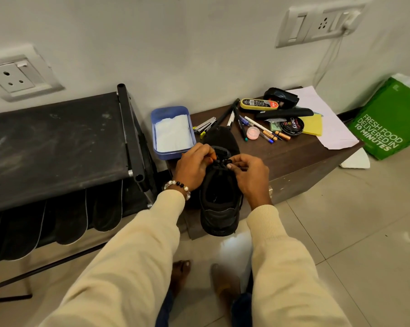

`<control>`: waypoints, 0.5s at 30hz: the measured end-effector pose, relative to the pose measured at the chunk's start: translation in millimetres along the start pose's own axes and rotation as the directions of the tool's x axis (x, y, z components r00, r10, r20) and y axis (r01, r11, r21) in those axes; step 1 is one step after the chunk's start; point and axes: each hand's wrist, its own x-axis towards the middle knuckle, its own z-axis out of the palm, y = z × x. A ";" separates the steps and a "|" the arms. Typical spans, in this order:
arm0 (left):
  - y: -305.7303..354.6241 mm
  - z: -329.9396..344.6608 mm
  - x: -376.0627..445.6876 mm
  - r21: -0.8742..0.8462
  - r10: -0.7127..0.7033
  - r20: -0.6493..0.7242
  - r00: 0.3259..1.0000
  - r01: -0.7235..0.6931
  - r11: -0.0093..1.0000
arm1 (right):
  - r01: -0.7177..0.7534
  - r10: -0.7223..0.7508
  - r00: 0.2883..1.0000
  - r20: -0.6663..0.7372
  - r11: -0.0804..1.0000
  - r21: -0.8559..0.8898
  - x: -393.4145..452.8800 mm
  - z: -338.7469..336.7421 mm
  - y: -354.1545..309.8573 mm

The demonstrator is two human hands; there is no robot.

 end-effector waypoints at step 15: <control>9.3 3.5 -2.8 0.246 0.092 -0.053 0.994 -0.077 0.966 | -0.019 0.014 0.997 -0.079 0.998 -0.067 -1.2 12.7 -0.9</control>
